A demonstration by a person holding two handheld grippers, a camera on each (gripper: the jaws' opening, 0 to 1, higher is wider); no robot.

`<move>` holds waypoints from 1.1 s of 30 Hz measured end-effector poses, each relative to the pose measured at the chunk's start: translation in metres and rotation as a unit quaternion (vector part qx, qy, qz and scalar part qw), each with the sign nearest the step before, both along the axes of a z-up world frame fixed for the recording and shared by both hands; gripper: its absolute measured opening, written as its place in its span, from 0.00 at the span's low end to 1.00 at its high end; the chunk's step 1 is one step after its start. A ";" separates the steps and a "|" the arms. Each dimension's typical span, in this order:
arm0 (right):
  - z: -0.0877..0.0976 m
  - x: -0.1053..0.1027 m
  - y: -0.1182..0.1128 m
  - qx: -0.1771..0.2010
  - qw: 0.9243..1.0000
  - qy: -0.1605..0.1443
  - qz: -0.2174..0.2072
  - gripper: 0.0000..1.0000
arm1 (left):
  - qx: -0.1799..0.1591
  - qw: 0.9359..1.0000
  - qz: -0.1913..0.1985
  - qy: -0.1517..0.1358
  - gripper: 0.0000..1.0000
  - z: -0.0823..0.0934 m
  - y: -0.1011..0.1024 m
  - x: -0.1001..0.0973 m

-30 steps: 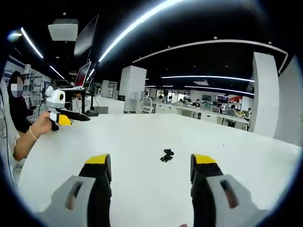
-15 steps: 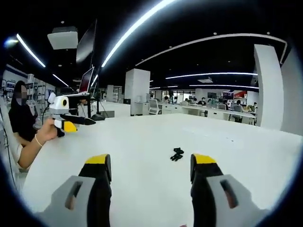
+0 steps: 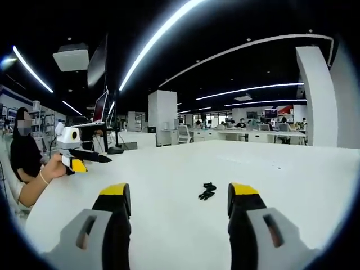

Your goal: Snap the two parts of the plastic buckle together until the buckle closes and remains connected.

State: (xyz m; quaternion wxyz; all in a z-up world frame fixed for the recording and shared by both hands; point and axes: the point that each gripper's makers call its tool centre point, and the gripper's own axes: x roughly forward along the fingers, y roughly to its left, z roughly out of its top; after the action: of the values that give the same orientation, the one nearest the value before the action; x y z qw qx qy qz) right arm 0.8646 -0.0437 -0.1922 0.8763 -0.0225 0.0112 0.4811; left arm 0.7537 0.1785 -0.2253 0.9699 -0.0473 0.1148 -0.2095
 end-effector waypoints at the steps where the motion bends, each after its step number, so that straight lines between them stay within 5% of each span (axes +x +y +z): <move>1: -0.001 0.004 0.001 -0.001 1.000 0.004 0.000 0.70 | -0.002 1.000 -0.001 -0.001 0.85 0.000 0.000 0.000; 13: -0.010 0.039 0.007 -0.024 0.999 0.009 -0.024 0.66 | 0.000 0.999 0.003 -0.035 0.84 0.014 0.005 -0.007; 17: -0.012 0.048 0.008 -0.031 0.999 0.010 -0.032 0.64 | 0.002 0.999 0.016 -0.033 0.84 0.012 0.007 -0.023; 23: 0.020 0.051 0.015 0.067 0.997 0.001 -0.033 0.58 | -0.015 0.998 0.033 -0.061 0.84 0.036 0.012 -0.054; 26: 0.026 0.056 0.018 0.065 0.997 0.000 -0.034 0.58 | -0.006 0.997 0.048 -0.066 0.84 0.042 0.015 -0.064; 33: 0.018 0.064 0.035 -0.004 1.000 -0.001 -0.020 0.58 | -0.008 0.996 0.038 -0.075 0.83 0.044 0.009 -0.075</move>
State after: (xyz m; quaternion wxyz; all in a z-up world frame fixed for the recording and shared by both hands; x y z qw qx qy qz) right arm 0.9287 -0.0090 -0.1739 0.8855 -0.0257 0.0129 0.4637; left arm 0.6788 0.1878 -0.1814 0.9826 -0.0437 0.0385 -0.1764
